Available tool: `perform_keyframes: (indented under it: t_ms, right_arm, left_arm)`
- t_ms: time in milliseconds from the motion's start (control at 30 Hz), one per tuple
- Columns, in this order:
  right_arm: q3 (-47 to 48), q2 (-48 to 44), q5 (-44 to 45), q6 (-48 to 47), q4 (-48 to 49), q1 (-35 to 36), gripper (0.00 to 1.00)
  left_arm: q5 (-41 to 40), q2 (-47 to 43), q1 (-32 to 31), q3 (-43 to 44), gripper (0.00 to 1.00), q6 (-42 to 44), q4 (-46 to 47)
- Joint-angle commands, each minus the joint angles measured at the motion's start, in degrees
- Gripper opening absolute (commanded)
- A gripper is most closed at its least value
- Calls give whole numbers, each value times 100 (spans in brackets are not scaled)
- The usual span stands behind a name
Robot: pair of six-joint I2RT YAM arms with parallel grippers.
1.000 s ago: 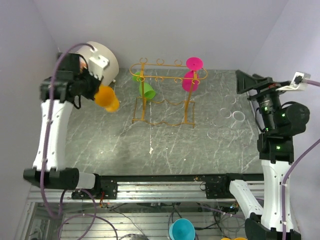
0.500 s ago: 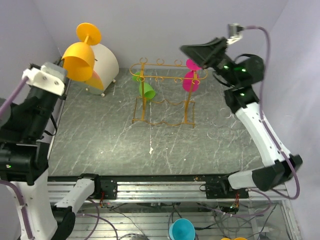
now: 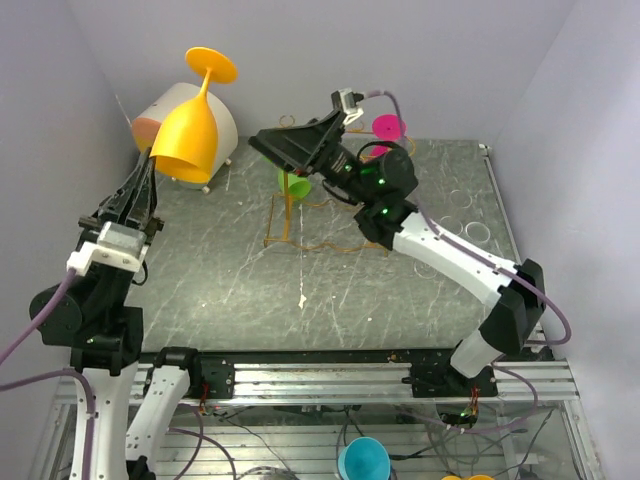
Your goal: Place the wine glass upside down on the wine glass rack
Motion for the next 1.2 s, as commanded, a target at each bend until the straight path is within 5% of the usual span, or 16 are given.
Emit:
perform_keyframes:
  t_ms: [0, 633, 1167]
  right_arm:
    - [-88, 273, 954, 107, 1168, 345, 84]
    - [1295, 2169, 1496, 1164, 3202, 580, 55]
    - [1730, 2563, 1445, 1323, 3155, 735, 39]
  left_arm:
    - [-73, -202, 62, -308, 7, -562, 1231]
    - [438, -432, 63, -958, 7, -536, 1003]
    - [519, -395, 63, -1134, 7, -557, 1191]
